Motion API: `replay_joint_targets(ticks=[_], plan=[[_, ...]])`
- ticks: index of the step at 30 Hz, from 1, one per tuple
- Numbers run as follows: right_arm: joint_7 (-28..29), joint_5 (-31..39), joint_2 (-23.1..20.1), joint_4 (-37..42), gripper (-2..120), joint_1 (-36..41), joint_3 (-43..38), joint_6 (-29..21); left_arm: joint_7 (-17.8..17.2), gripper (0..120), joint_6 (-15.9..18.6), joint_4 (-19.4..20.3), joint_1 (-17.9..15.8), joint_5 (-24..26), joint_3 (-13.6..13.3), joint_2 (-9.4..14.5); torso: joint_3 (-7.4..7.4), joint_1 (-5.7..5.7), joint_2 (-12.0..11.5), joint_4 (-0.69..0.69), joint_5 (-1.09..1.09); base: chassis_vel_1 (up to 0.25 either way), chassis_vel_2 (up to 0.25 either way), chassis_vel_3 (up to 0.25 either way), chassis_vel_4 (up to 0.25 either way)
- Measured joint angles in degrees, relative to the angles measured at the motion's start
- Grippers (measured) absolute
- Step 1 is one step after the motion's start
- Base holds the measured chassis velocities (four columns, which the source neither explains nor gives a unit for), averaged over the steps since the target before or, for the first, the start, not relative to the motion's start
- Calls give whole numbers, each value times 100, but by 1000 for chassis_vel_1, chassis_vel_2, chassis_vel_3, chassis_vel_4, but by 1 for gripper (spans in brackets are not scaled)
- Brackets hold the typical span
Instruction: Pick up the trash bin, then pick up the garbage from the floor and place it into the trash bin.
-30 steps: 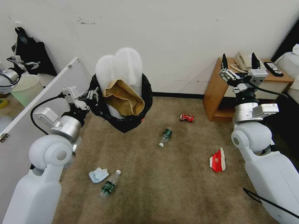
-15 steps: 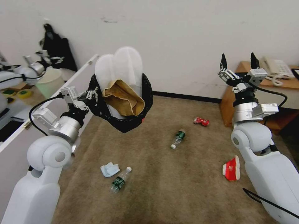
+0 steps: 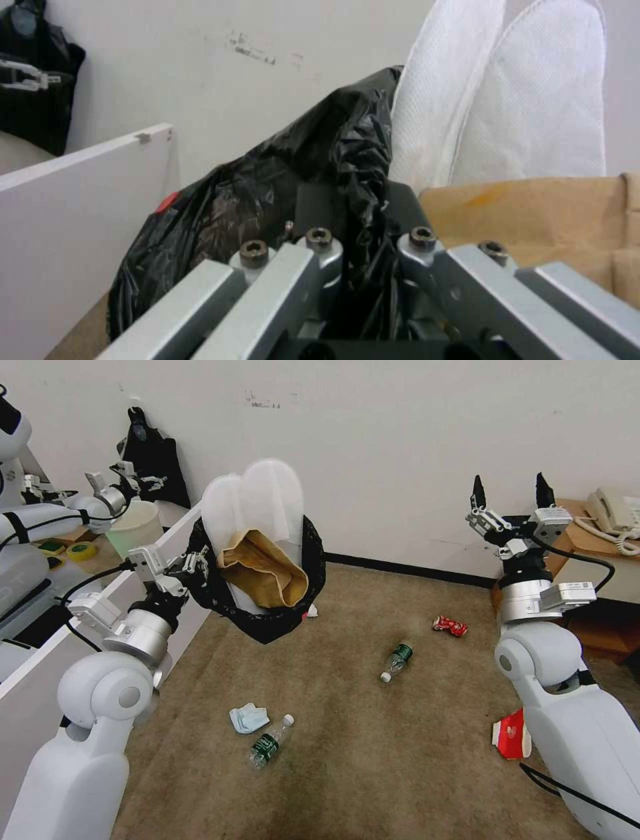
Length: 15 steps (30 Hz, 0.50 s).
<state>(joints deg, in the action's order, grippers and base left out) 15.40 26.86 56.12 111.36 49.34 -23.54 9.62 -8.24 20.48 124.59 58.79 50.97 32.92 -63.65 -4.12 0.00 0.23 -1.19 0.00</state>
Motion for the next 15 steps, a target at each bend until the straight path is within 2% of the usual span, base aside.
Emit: replay_joint_targets(ticks=[15], plan=[[-10, 30, -18, 29, 100, 0, -2, 0, 56, 3, 47, 73, 40, 47, 34, -17, 0, 0, 0, -2, 0, 3, 2, 3, 3]])
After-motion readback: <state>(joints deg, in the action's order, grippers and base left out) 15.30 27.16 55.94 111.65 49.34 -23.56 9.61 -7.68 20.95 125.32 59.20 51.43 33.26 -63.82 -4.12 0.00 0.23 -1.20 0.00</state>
